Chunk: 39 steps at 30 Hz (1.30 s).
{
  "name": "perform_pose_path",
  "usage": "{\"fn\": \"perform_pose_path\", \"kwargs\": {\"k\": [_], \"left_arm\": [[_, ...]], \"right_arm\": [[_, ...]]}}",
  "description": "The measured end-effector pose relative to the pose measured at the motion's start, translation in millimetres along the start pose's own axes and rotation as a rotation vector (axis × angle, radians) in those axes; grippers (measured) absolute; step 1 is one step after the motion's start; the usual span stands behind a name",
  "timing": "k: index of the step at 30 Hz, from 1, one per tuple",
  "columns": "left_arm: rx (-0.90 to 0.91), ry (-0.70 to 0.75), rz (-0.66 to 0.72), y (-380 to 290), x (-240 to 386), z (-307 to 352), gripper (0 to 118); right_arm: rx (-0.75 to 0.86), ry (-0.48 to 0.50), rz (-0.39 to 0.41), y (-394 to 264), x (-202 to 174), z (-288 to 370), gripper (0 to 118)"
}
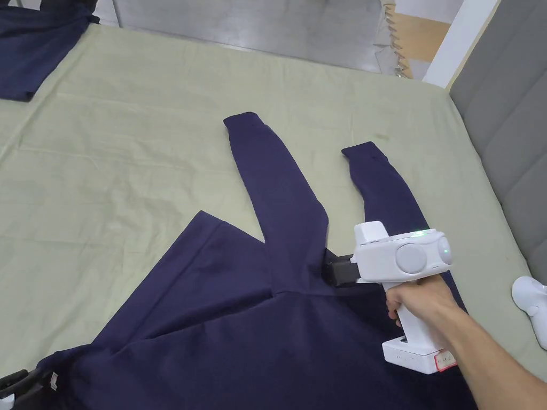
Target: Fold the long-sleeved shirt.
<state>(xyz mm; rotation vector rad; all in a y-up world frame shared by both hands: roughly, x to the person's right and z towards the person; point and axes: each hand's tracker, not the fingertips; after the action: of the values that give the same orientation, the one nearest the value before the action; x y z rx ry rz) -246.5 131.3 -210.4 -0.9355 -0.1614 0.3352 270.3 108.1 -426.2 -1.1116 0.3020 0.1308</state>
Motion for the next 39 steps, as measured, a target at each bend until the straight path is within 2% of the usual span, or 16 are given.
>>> {"fn": "perform_pose_path", "kwargs": {"k": [1, 2, 3, 5, 6, 7, 9, 12, 15, 17, 20, 25, 29, 34, 37, 39], "left_arm": [[-0.002, 0.001, 0.002, 0, 0, 0, 17], [-0.003, -0.003, 0.005, -2, -3, -1, 17], [-0.002, -0.004, 0.010, -2, -4, -1, 17], [-0.005, -0.007, 0.020, -4, -7, -2, 17], [-0.004, -0.014, 0.027, -5, -8, -2, 17], [-0.005, -0.024, 0.040, -6, -8, -3, 17], [-0.003, -0.016, 0.040, -7, -7, -3, 17], [0.004, -0.014, 0.051, -8, -8, 1, 17], [0.038, -0.021, 0.039, -6, -6, 14, 17], [0.078, -0.034, 0.028, -2, -1, 28, 17], [0.158, -0.054, -0.007, 7, 13, 51, 17], [0.307, -0.104, -0.066, 35, 40, 96, 17], [0.435, -0.145, -0.103, 78, 68, 136, 17], [0.600, -0.164, -0.203, 144, 115, 191, 17], [0.689, -0.189, -0.226, 188, 141, 228, 17], [0.735, -0.201, -0.226, 219, 156, 250, 17]], "right_arm": [[0.029, 0.034, -0.021, 1, 2, 3, 65], [0.028, 0.066, -0.081, 2, 11, 6, 65], [0.035, 0.067, -0.107, 2, 18, 9, 59], [0.050, 0.055, -0.142, -5, 38, 15, 17], [0.038, 0.131, -0.187, -9, 45, 15, 0], [0.036, 0.158, -0.218, -13, 47, 15, 0], [0.049, 0.141, -0.185, -22, 40, 14, 0], [0.129, 0.124, -0.215, -24, 36, 26, 0], [0.237, 0.123, -0.201, -25, 32, 56, 0], [0.331, 0.143, -0.181, -27, 26, 88, 0], [0.427, 0.077, -0.085, -30, 11, 141, 0], [0.599, 0.002, -0.012, -31, -2, 234, 0], [0.744, -0.048, -0.026, -24, -6, 319, 0], [0.921, -0.118, 0.004, -10, -19, 431, 0], [1.004, -0.150, -0.018, 3, -20, 489, 0], [1.049, -0.176, -0.006, 13, -21, 521, 0]]}}
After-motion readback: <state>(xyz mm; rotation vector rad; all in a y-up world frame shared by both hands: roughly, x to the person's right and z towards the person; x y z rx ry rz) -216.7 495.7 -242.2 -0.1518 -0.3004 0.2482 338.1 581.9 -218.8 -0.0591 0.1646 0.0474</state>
